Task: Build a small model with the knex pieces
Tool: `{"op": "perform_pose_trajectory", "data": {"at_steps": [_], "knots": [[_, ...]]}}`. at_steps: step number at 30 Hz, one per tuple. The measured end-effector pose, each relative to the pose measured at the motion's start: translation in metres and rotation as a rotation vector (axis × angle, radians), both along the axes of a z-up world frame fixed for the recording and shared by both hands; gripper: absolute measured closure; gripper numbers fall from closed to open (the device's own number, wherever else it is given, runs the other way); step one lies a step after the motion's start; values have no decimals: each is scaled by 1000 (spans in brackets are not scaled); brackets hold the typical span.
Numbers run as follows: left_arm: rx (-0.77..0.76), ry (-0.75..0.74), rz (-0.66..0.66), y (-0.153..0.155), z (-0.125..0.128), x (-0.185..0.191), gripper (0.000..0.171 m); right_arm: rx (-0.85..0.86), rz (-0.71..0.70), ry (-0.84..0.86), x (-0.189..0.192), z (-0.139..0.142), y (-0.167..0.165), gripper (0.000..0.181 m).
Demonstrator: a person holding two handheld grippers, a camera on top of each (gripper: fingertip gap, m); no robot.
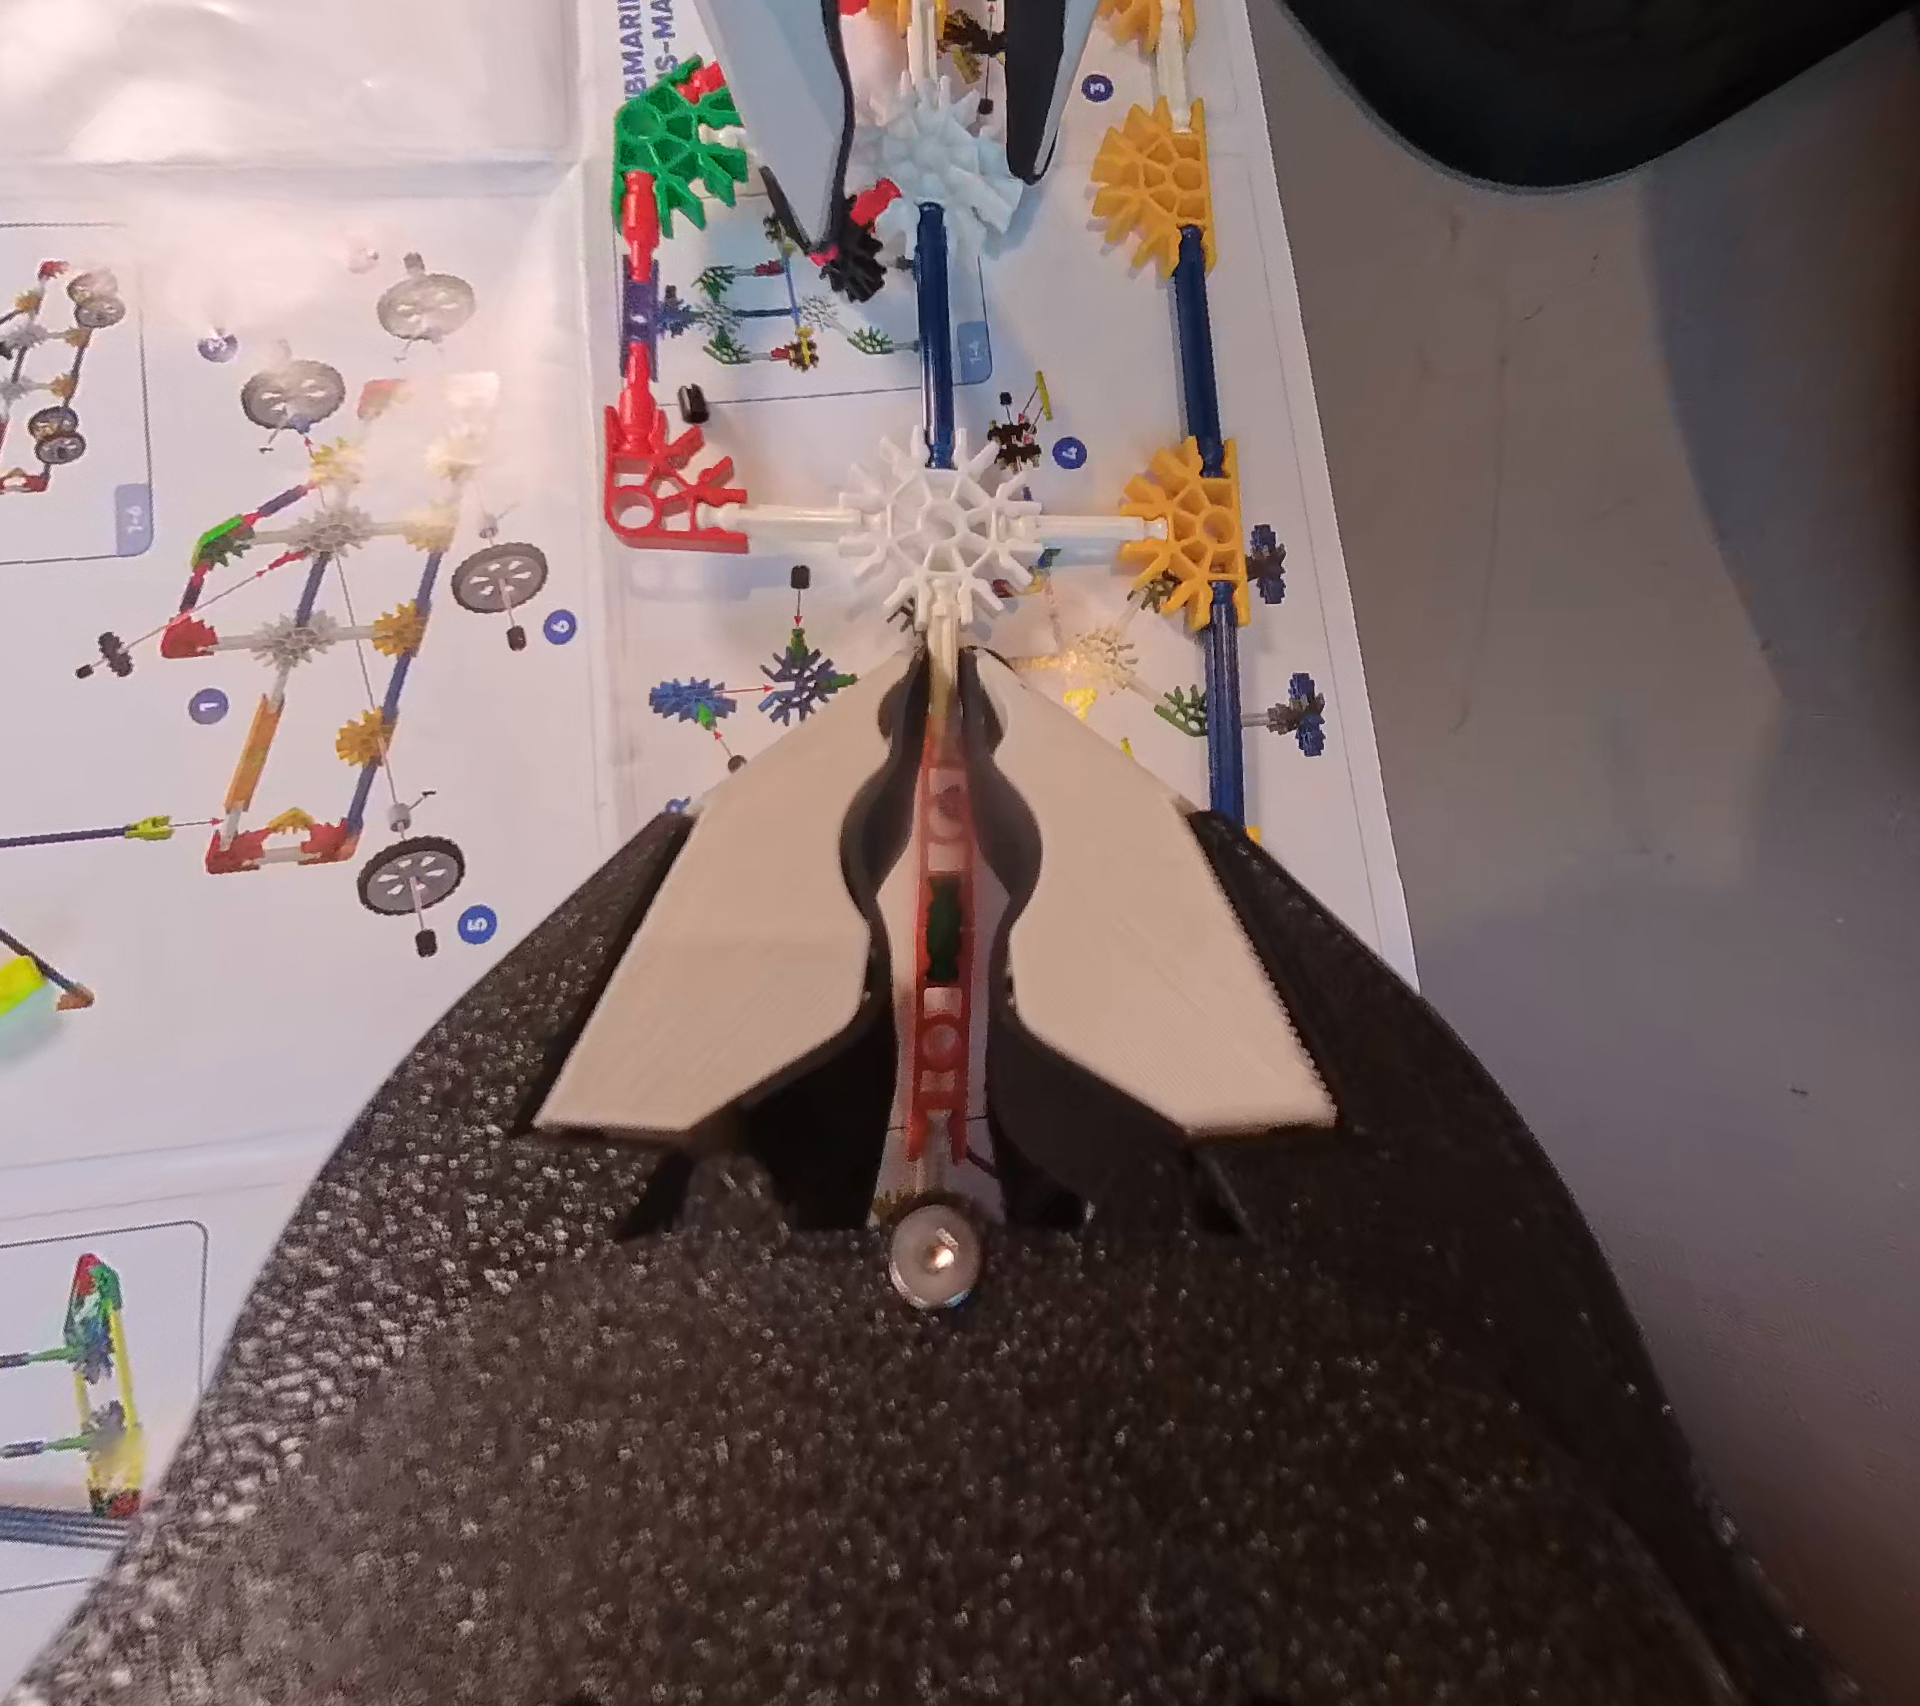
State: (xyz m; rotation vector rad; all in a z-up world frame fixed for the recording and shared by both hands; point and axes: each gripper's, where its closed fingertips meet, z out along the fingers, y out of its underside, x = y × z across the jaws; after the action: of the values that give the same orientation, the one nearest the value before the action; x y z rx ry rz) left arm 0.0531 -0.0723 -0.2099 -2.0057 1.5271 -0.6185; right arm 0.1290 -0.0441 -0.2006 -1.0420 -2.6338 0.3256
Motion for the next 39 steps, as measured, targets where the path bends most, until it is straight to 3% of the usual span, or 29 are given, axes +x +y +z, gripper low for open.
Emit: {"op": "perform_pose_trajectory", "data": {"at_steps": [4, 5, 7, 10, 14, 18, 30, 33, 36, 39], "knots": [[-3, -10, 4, 0, -1, 1, 168, -12, 1, 11, 1, 1, 1, 149], [-11, -16, 1, -1, -1, 3, 168, -14, -14, 30, -2, 3, 2, 165], [-18, -25, -7, -3, -1, 5, 168, -7, -13, 55, -5, 3, 5, 177], [-15, -19, -6, -4, -1, 5, 168, -22, -35, 48, -5, 4, 5, 176], [-15, -24, -7, -4, -1, 5, 168, -97, -65, 21, 2, 12, 1, 149], [-20, -30, -9, -4, -1, 5, 168, -46, -40, -16, 11, 4, 1, 138], [18, 0, 38, 4, 1, -6, 168, 20, -65, 80, 0, 6, 11, 161], [22, 5, 47, 4, 0, -8, 168, -128, -150, 101, -9, 22, 5, 150], [17, 5, 53, 5, 0, -9, 168, -173, -249, 159, -27, 36, 15, 160], [24, 3, 56, 5, 0, -9, 167, -179, -349, 138, -39, 24, 23, 167]]}}
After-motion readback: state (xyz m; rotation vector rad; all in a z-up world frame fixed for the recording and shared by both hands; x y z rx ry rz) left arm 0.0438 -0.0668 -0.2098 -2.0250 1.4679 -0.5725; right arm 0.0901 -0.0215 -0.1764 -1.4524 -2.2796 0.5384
